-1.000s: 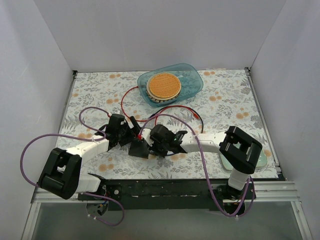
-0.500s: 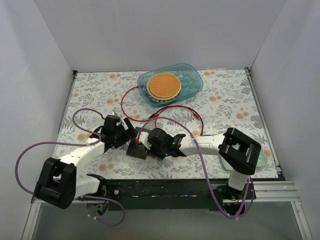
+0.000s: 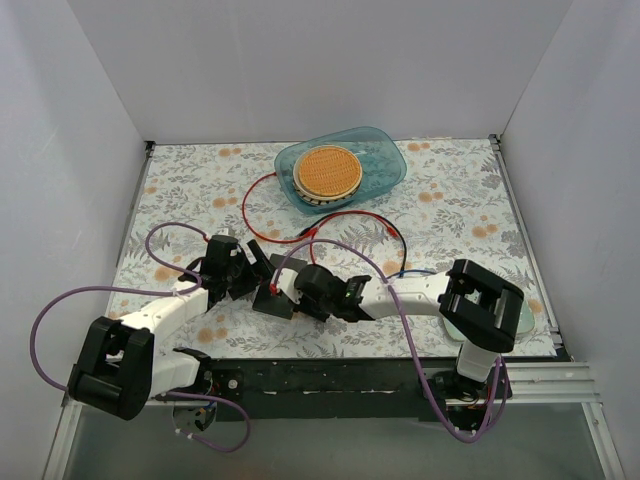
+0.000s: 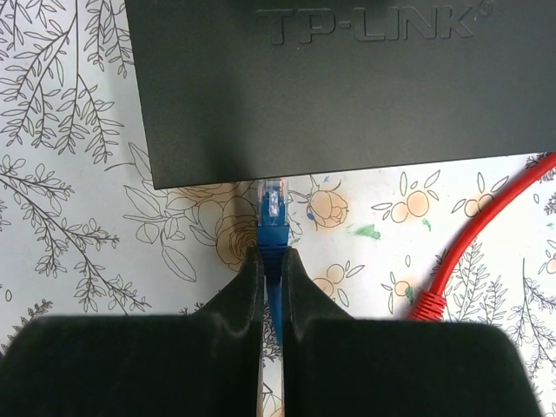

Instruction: Insert the plug into the switch port

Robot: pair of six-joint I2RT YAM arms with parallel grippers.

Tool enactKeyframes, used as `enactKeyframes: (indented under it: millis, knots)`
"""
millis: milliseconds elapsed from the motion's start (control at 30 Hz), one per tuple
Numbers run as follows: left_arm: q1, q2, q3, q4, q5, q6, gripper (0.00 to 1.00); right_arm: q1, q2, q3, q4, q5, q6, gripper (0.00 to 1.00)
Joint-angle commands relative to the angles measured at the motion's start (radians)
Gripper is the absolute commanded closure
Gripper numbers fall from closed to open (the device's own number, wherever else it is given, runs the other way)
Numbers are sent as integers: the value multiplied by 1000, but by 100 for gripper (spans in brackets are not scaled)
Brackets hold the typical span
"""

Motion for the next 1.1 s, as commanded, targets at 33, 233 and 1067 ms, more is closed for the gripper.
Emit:
enactKeyframes:
  millis: [33, 233, 1067]
  knots:
    - [8, 15, -20, 13, 27, 8, 17, 8, -25, -38, -20, 37, -6, 99]
    - [10, 25, -21, 16, 35, 12, 16, 8, -34, -55, -36, 74, -21, 99]
    - [11, 39, -26, 35, 67, 6, 17, 53, 13, -5, -39, 49, -23, 99]
